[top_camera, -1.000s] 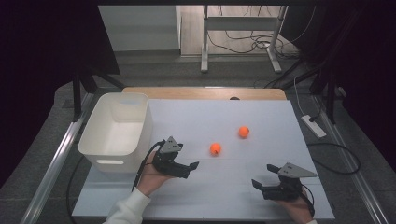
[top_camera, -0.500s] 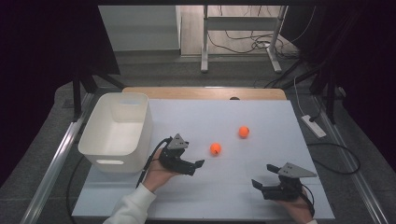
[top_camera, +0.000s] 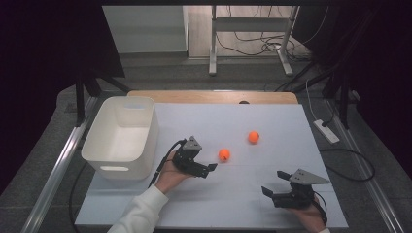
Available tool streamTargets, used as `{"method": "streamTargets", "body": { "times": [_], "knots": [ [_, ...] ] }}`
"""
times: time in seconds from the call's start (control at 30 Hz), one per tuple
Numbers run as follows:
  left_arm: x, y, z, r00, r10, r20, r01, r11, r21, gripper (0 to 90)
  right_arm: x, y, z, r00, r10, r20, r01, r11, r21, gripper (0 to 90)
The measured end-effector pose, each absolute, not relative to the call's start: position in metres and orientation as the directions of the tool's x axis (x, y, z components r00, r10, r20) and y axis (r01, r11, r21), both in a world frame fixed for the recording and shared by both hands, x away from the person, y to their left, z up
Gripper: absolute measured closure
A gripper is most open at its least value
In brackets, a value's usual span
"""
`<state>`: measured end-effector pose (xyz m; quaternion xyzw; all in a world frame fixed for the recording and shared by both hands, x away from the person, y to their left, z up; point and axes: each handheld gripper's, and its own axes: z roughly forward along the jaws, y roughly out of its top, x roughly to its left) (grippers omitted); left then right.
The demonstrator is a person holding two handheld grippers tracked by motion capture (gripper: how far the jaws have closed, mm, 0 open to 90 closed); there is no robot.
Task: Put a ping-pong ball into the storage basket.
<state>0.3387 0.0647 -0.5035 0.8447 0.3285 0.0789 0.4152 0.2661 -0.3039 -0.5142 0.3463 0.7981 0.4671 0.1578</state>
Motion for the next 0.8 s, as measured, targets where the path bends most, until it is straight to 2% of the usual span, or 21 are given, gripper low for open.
{"method": "streamTargets", "body": {
  "times": [0.3, 0.8],
  "knots": [
    [0.351, 0.06, -0.512, 0.766, 0.622, -0.159, 0.513, -0.445, 0.734, 8.7, 0.266, -0.305, -0.514, -0.708, 0.703, 0.069, 0.407, 0.327, 0.853, 12.0],
    [0.359, 0.047, -0.508, 0.784, 0.605, -0.142, 0.492, -0.463, 0.737, 8.7, 0.267, -0.305, -0.515, -0.707, 0.703, 0.077, 0.415, 0.324, 0.85, 11.9]
  ]
}}
